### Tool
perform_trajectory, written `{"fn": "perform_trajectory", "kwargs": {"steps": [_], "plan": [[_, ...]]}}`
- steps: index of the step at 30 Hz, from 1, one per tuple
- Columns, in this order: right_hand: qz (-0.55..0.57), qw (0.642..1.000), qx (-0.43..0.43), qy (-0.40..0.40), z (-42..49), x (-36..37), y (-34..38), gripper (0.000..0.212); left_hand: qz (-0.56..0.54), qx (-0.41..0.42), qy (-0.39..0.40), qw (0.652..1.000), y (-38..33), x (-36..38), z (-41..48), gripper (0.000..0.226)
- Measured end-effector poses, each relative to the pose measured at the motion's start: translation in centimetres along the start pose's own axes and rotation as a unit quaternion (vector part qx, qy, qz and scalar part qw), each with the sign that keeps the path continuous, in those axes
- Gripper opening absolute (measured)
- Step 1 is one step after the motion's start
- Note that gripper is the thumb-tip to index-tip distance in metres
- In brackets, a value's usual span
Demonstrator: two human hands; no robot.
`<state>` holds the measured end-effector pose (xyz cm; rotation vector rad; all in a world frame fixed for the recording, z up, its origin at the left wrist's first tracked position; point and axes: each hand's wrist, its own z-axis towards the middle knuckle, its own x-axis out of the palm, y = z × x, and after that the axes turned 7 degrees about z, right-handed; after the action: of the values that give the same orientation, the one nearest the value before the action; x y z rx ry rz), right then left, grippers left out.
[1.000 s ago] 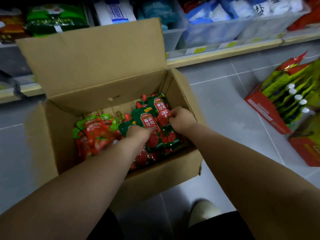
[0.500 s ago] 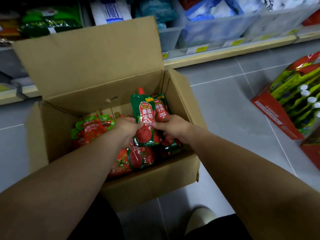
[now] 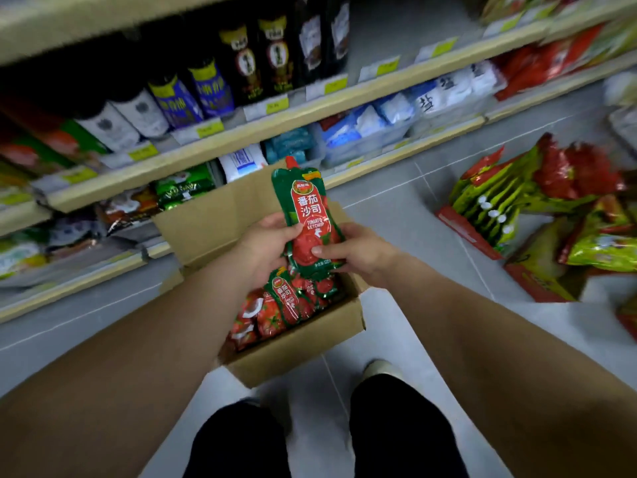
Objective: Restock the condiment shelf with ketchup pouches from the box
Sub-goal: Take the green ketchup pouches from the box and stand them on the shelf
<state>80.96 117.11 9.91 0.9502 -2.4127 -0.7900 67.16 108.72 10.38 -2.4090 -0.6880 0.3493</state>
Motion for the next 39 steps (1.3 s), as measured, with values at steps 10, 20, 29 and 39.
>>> {"fn": "perform_trajectory", "kwargs": {"steps": [10,20,29,39], "plan": [[0.098,0.991,-0.051,-0.073,-18.0,-2.5,10.4,0.073,0.059,0.029,0.074,0.995,-14.3,4.7,-16.3,0.051],[-0.011,0.995,-0.068,-0.075,-21.8,-18.3,15.9,0.055,0.005,0.031,0.070,0.997,-19.1,20.3,-16.5,0.060],[-0.023,0.996,-0.052,-0.066,-17.6,-28.2,20.1,0.059,-0.041,0.021,0.028,0.999,-22.9,28.3,-11.4,0.057],[0.005,0.996,-0.036,-0.086,-6.0,-33.2,24.8,0.047,0.005,-0.010,0.069,0.998,-28.3,30.3,0.6,0.065]]}}
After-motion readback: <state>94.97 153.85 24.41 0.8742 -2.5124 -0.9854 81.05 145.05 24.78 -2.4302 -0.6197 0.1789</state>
